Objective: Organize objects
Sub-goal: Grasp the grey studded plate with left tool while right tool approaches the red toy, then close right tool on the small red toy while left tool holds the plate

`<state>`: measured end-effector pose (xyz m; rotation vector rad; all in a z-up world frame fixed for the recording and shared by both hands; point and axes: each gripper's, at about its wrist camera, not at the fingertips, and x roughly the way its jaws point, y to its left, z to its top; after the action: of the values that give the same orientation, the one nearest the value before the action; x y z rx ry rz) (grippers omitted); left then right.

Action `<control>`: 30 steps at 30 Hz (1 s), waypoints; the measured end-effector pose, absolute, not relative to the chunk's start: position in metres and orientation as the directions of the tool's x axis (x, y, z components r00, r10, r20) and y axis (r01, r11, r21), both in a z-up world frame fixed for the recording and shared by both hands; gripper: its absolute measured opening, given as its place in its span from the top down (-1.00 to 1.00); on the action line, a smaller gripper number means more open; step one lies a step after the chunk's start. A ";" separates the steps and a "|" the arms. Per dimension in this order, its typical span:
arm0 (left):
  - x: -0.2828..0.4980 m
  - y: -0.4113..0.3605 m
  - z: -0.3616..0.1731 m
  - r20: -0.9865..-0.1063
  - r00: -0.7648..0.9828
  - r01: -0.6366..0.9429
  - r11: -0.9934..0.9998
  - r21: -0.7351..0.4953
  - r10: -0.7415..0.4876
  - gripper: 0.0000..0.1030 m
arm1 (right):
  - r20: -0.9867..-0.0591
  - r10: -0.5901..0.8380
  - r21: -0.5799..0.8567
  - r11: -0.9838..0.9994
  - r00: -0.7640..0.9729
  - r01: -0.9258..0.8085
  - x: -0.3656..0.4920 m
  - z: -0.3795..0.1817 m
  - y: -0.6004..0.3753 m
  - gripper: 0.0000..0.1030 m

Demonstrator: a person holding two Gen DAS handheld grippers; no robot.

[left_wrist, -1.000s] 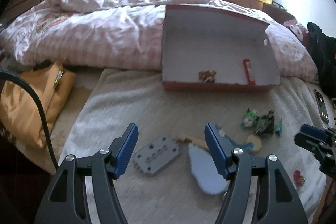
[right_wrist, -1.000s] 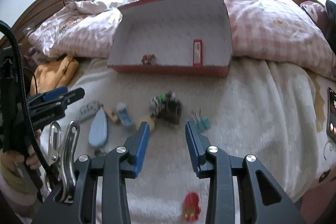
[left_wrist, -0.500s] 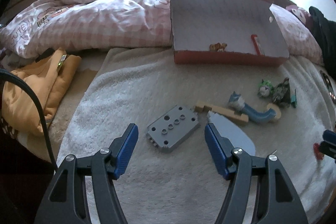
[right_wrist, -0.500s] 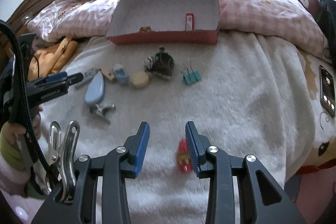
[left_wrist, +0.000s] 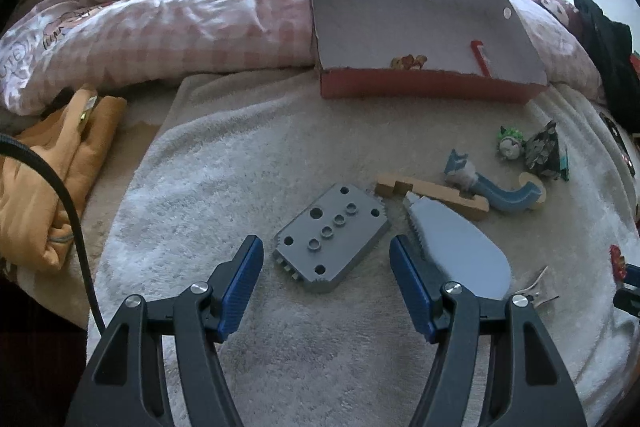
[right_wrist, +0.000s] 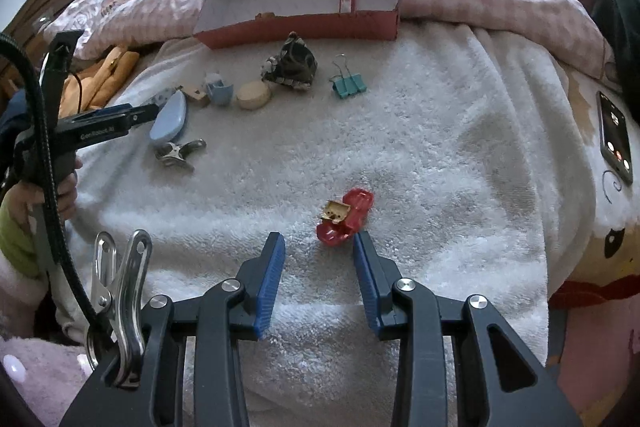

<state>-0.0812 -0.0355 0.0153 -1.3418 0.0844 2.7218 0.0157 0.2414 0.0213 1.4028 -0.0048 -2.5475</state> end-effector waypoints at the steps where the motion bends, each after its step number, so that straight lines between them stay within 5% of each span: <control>1: -0.082 -0.036 0.014 -0.797 -0.600 -0.117 -0.993 0.000 0.071 -0.29 | -0.833 -0.200 0.107 -0.973 -0.516 0.204 0.015 0.021 0.240 0.29; 13: -0.089 -0.030 0.010 -0.793 -0.606 -0.136 -0.991 0.019 0.068 -0.28 | -0.815 -0.190 0.080 -0.973 -0.547 0.218 0.010 0.019 0.232 0.29; 18: -0.081 -0.025 0.013 -0.787 -0.612 -0.161 -0.987 0.019 0.084 0.15 | -0.809 -0.201 0.093 -0.972 -0.552 0.218 0.006 0.019 0.232 0.29; 30: -0.064 -0.013 0.016 -0.797 -0.592 -0.191 -0.982 -0.008 0.122 0.29 | -0.797 -0.217 0.099 -0.967 -0.564 0.233 -0.003 0.018 0.228 0.29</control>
<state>-0.0641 -0.0133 0.0162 -1.3193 0.1161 2.6540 -0.0033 0.2279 0.0179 1.3071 0.0256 -2.5731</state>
